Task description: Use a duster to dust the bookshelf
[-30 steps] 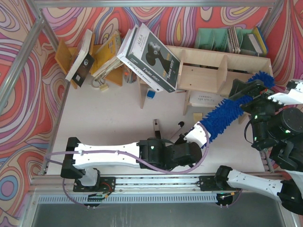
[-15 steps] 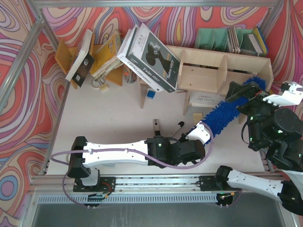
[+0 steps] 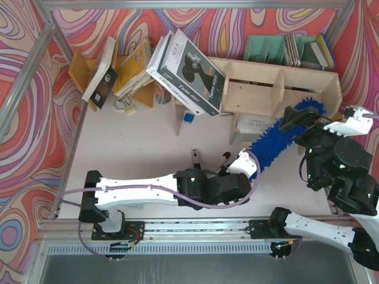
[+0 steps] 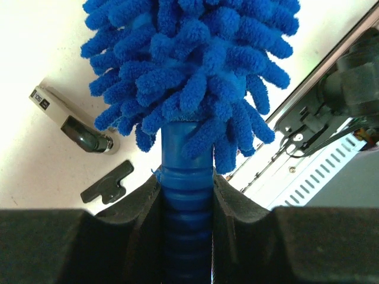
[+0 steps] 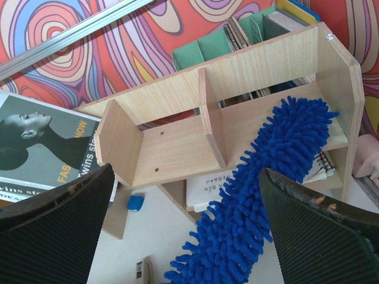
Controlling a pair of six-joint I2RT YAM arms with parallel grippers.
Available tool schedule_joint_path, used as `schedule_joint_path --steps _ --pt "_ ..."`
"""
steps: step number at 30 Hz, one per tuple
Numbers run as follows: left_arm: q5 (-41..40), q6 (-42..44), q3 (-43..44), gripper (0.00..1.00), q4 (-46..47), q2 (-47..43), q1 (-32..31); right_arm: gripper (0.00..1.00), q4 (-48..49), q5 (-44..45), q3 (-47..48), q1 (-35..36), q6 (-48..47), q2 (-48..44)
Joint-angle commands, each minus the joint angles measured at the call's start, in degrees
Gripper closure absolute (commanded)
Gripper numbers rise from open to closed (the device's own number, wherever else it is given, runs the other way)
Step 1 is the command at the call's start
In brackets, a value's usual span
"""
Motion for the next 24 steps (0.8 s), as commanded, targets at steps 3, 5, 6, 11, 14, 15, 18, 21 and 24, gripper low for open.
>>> schedule_joint_path --steps 3,5,6,11,14,15,18,21,24 --pt "-1.79 -1.56 12.23 1.0 -3.43 6.3 -0.19 0.04 0.8 1.05 0.71 0.01 1.11 -0.54" --pt "-1.93 -2.37 16.31 1.0 -5.75 9.49 -0.19 0.04 0.61 0.99 1.24 -0.05 1.43 -0.54" --pt "-2.08 -2.76 18.14 1.0 -6.75 10.85 -0.22 0.04 0.42 0.96 1.5 0.0 1.69 -0.64" --pt "-3.23 -5.62 26.72 1.0 -13.2 16.67 0.2 0.05 0.41 1.02 1.77 0.01 2.19 -1.1" --pt "-3.47 -7.43 29.71 1.0 -16.23 18.67 0.33 0.05 0.46 1.17 1.67 -0.03 2.35 -1.21" --pt "-3.64 -8.53 30.7 1.0 -17.43 19.04 0.45 0.05 0.49 1.22 1.61 0.01 2.37 -1.28" --pt "-4.22 -11.64 34.11 1.0 -21.22 20.47 0.59 0.05 0.85 1.45 1.12 -0.05 2.49 -1.55" --pt "-8.83 -14.41 37.12 1.0 -25.36 21.69 -0.29 0.04 1.3 1.9 0.36 -0.04 2.49 -1.88" --pt "-10.4 -17.17 38.5 1.0 -28.63 22.25 -0.47 0.04 1.76 2.13 -0.44 0.01 2.75 -2.5"
